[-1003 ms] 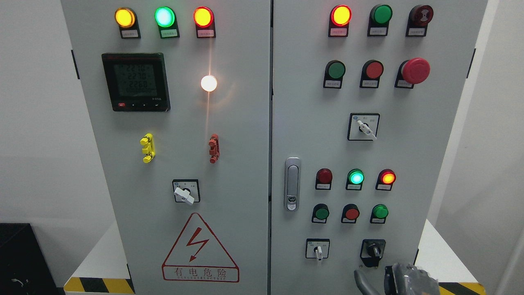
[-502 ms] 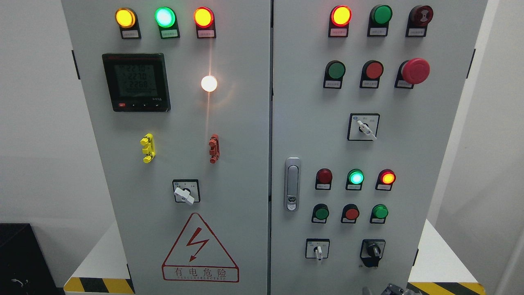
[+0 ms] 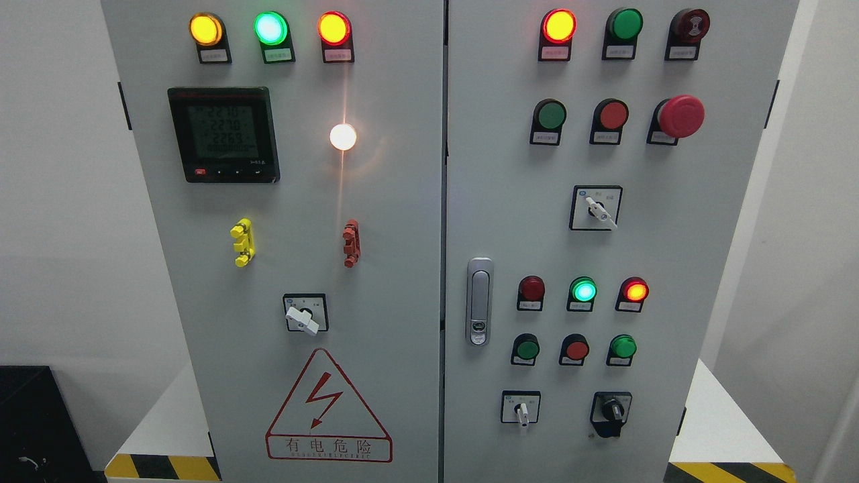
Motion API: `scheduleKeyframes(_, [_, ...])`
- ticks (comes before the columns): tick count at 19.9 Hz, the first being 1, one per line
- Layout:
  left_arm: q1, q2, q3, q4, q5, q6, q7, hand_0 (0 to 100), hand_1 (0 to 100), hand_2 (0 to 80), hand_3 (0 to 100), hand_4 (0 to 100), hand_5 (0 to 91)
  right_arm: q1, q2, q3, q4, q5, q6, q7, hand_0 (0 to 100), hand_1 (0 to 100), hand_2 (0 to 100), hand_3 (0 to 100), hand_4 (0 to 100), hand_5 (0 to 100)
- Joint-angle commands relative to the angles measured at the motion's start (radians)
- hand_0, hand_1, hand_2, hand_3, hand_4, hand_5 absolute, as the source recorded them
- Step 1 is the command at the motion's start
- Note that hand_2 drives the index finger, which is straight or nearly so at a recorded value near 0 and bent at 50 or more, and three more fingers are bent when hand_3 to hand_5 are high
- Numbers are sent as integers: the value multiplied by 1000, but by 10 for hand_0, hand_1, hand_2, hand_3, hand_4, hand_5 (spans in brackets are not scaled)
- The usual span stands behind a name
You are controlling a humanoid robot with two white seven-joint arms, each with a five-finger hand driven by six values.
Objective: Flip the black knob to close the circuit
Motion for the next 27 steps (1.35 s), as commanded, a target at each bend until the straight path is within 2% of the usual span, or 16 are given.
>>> scheduleKeyframes(1, [23,0,0,-29,0,1,0,120,556,0,0,0,0,32,4,33,-29,-288,-8,-1,0,52,282,439,426,359])
scheduleKeyframes(2, [23,0,0,-29,0,1,0,120,556,0,0,0,0,36,4,33,-25,-316,-9,0,0,52,275,428,409,347])
scheduleKeyframes(3, [23,0,0,-29,0,1,0,120,556,0,0,0,0,39,4,35,-22,-339,-14,3,0,51,248,401,369,289])
scheduleKeyframes(6, [23,0,0,-29,0,1,0,120,556,0,0,0,0,56,4,41,-15,-379,-66,12,0,41,205,332,303,195])
scheduleKeyframes(9, [23,0,0,-29,0,1,0,120,556,0,0,0,0,72,4,41,-9,-381,-89,84,0,13,141,249,220,118])
scheduleKeyframes(10, [21,0,0,-29,0,1,0,120,556,0,0,0,0,76,4,43,-8,-387,-97,94,0,7,109,210,181,86])
scheduleKeyframes(13, [23,0,0,-29,0,1,0,120,556,0,0,0,0,89,4,55,0,-395,-126,98,0,0,76,166,134,56])
scheduleKeyframes(15, [21,0,0,-29,0,1,0,120,556,0,0,0,0,93,4,55,9,-408,-143,124,0,0,50,129,84,25])
scheduleKeyframes(18, [23,0,0,-29,0,1,0,120,556,0,0,0,0,102,4,55,12,-410,-152,130,0,0,19,89,29,0])
scheduleKeyframes(23, [23,0,0,-29,0,1,0,120,556,0,0,0,0,109,4,55,18,-430,-178,132,0,0,0,56,0,0])
scheduleKeyframes(25, [23,0,0,-29,0,1,0,120,556,0,0,0,0,110,4,55,18,-430,-180,161,0,0,0,48,0,0])
scheduleKeyframes(27, [21,0,0,-29,0,1,0,120,556,0,0,0,0,116,3,55,18,-430,-189,164,0,0,0,32,0,0])
